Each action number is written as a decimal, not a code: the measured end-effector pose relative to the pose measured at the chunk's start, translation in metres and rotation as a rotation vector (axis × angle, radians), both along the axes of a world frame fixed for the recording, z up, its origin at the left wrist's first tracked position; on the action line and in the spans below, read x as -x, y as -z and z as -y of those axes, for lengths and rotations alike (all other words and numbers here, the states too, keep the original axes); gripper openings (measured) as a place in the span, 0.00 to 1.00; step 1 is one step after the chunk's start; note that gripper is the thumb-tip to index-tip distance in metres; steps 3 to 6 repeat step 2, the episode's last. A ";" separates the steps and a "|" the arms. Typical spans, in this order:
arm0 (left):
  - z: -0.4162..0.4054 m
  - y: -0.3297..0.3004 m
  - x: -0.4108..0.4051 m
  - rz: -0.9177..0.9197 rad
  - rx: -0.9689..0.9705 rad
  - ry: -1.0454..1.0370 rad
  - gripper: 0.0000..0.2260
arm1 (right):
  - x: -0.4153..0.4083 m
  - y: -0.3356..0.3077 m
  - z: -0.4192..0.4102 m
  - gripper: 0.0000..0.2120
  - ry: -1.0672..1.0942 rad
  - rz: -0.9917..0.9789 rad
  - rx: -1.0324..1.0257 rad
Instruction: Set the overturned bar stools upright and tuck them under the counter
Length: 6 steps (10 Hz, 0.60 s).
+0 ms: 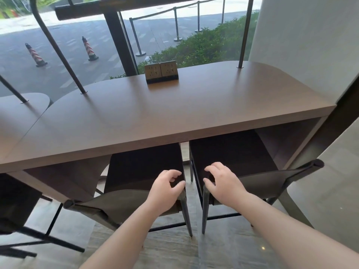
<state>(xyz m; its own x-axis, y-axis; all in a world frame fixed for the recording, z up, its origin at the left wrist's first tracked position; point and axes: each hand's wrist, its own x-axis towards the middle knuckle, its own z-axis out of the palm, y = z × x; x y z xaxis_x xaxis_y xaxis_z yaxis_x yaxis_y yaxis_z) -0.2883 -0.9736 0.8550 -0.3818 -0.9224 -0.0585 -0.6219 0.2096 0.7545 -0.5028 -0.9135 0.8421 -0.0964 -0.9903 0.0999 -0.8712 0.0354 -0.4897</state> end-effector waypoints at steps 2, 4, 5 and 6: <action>-0.010 -0.029 -0.003 -0.605 -0.364 -0.290 0.07 | -0.005 -0.032 -0.007 0.07 0.203 0.864 -0.100; -0.010 -0.029 -0.003 -0.605 -0.364 -0.290 0.07 | -0.005 -0.032 -0.007 0.07 0.203 0.864 -0.100; -0.010 -0.029 -0.003 -0.605 -0.364 -0.290 0.07 | -0.005 -0.032 -0.007 0.07 0.203 0.864 -0.100; -0.010 -0.029 -0.003 -0.605 -0.364 -0.290 0.07 | -0.005 -0.032 -0.007 0.07 0.203 0.864 -0.100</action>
